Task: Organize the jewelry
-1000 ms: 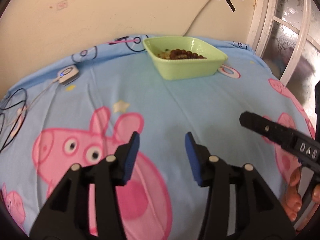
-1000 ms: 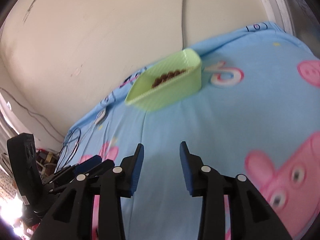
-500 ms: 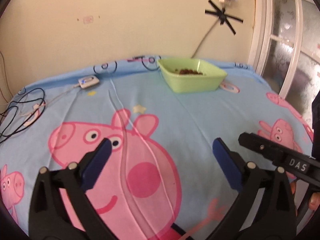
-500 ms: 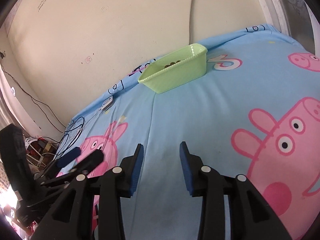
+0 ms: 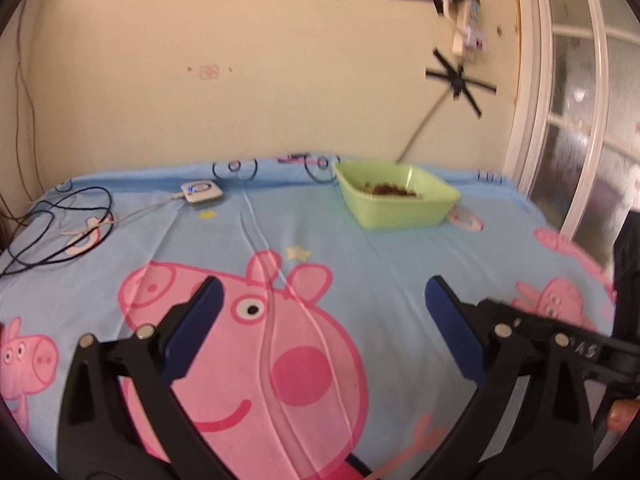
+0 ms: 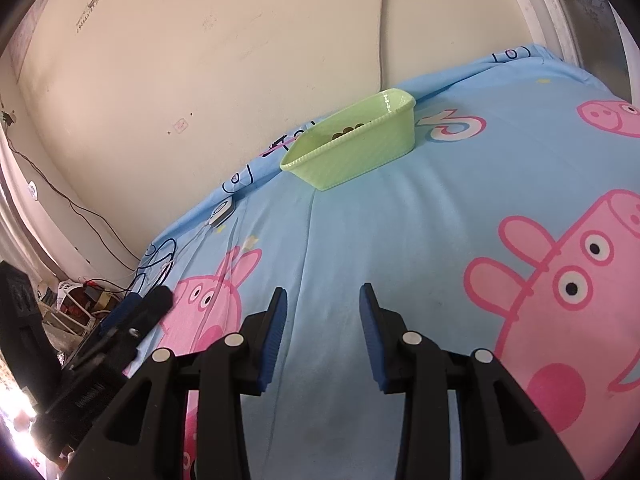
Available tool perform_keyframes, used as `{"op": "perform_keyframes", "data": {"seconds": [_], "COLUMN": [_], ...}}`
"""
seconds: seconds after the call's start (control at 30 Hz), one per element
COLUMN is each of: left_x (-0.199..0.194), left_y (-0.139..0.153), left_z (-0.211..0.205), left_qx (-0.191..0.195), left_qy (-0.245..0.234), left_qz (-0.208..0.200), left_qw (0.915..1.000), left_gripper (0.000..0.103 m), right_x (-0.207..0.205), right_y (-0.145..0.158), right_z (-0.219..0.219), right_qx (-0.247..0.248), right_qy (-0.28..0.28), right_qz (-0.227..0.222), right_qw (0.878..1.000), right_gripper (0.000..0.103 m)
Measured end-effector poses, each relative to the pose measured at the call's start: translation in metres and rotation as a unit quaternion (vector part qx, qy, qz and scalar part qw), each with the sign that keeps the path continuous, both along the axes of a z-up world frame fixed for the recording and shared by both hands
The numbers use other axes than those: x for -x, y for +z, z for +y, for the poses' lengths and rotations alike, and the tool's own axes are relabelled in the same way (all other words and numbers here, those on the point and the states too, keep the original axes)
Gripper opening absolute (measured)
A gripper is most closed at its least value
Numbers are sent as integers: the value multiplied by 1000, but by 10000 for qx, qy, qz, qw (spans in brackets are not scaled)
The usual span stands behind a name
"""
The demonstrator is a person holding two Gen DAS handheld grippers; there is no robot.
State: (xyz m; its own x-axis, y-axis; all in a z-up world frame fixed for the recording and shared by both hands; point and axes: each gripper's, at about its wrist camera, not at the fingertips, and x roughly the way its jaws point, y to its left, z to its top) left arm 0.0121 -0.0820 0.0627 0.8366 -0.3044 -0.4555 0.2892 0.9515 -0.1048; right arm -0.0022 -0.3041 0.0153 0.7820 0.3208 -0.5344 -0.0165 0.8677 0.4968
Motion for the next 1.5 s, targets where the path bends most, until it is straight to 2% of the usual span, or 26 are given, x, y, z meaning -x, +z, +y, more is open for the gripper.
{"op": "perform_keyframes", "data": {"seconds": [0.13, 0.33, 0.53, 0.83, 1.5], "left_x": [-4, -17, -20, -19, -29], "left_y": [1, -7, -10, -12, -21], "left_z": [0, -3, 2, -2, 0], "left_qx": [-273, -626, -580, -703, -776], "left_qy": [289, 393, 391, 328, 390], "left_qz": [-39, 410, 536, 542, 950], "left_qw": [9992, 9964, 9961, 9955, 9917], "left_gripper": [97, 97, 97, 97, 97], "right_x": [0, -1, -3, -3, -4], "right_y": [0, 1, 1, 0, 0], "right_z": [1, 3, 4, 5, 6], "right_qx": [-2, 6, 9, 0, 2], "right_qy": [31, 70, 111, 101, 152], "right_qz": [5, 32, 86, 118, 143], "right_qw": [10000, 10000, 9999, 9999, 9998], "right_gripper": [13, 13, 13, 14, 14]}}
